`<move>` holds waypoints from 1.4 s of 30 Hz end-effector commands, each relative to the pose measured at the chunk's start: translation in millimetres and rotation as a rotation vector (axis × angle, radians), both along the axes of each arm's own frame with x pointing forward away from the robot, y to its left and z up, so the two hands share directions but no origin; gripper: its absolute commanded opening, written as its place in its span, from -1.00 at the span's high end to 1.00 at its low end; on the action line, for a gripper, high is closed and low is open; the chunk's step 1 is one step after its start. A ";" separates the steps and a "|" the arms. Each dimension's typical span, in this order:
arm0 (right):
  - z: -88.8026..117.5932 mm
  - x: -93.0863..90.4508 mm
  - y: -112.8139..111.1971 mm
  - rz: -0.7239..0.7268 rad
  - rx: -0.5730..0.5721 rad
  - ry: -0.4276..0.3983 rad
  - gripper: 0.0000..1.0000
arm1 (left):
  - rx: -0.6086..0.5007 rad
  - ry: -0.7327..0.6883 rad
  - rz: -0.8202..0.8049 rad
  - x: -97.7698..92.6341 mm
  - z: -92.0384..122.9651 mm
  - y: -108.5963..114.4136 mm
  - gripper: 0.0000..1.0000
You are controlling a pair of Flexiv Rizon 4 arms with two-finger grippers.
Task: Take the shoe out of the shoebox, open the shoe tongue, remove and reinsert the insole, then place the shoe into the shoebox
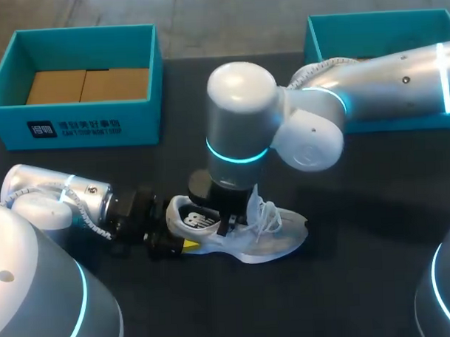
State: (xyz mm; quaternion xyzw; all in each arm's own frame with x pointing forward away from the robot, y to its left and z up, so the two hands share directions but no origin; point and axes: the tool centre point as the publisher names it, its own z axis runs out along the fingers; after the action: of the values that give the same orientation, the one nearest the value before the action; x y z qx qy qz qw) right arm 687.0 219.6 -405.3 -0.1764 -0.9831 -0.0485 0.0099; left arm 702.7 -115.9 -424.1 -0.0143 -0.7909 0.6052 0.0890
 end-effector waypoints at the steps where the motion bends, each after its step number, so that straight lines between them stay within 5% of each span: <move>1: 14.5 -21.3 -10.3 -0.015 0.066 -0.083 1.00 | 0.003 0.001 0.001 2.8 -1.7 -0.9 1.00; 32: 33.5 -14.3 -21.1 -0.037 0.413 -0.261 1.00 | 0.003 0.001 0.001 2.8 -1.7 -0.9 1.00; 42: 45.2 -5.9 -12.1 0.005 0.432 -0.287 1.00 | 0.003 0.001 0.001 2.8 -1.7 -0.9 1.00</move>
State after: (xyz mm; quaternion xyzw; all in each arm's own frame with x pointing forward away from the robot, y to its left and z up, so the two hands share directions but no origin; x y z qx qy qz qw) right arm 680.8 207.5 -361.3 -0.1630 -0.9419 -0.2786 -0.0928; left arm 702.0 -117.4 -423.6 -0.0133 -0.7913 0.6048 0.0885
